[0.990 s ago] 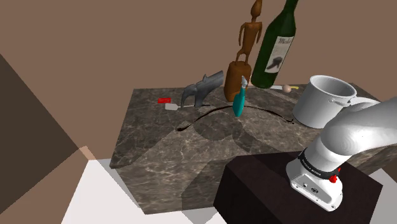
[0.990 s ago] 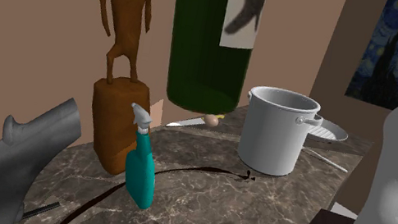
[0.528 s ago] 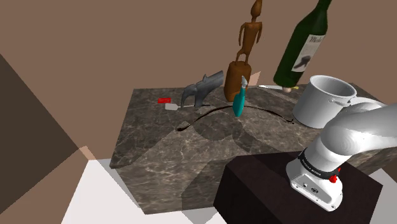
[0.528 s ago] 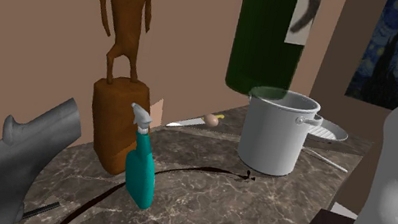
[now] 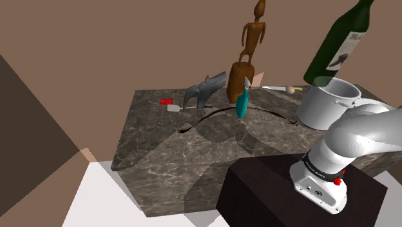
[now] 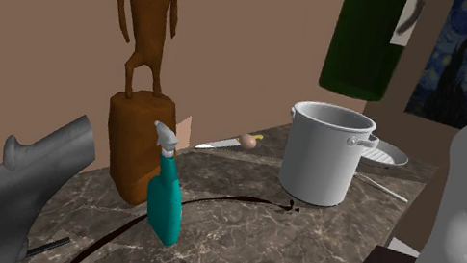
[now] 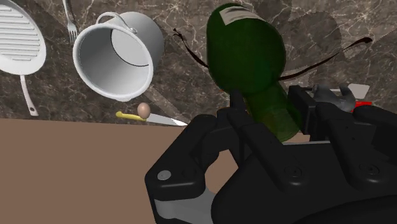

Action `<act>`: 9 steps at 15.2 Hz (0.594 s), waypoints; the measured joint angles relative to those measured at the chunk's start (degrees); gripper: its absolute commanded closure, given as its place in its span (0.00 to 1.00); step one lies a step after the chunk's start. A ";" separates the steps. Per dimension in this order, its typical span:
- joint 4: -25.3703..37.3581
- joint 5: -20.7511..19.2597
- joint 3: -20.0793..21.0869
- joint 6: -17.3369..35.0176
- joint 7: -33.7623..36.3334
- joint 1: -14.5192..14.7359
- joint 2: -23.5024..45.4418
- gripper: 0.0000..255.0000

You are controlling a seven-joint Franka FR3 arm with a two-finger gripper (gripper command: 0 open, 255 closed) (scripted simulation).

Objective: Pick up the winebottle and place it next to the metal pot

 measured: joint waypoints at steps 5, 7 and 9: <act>2.23 -4.88 -5.50 -3.27 -6.96 0.55 -1.96 1.00; 4.45 -6.96 -7.76 -4.80 -9.96 0.95 -1.77 1.00; 7.39 -9.17 -10.25 -6.34 -13.24 1.52 -1.07 1.00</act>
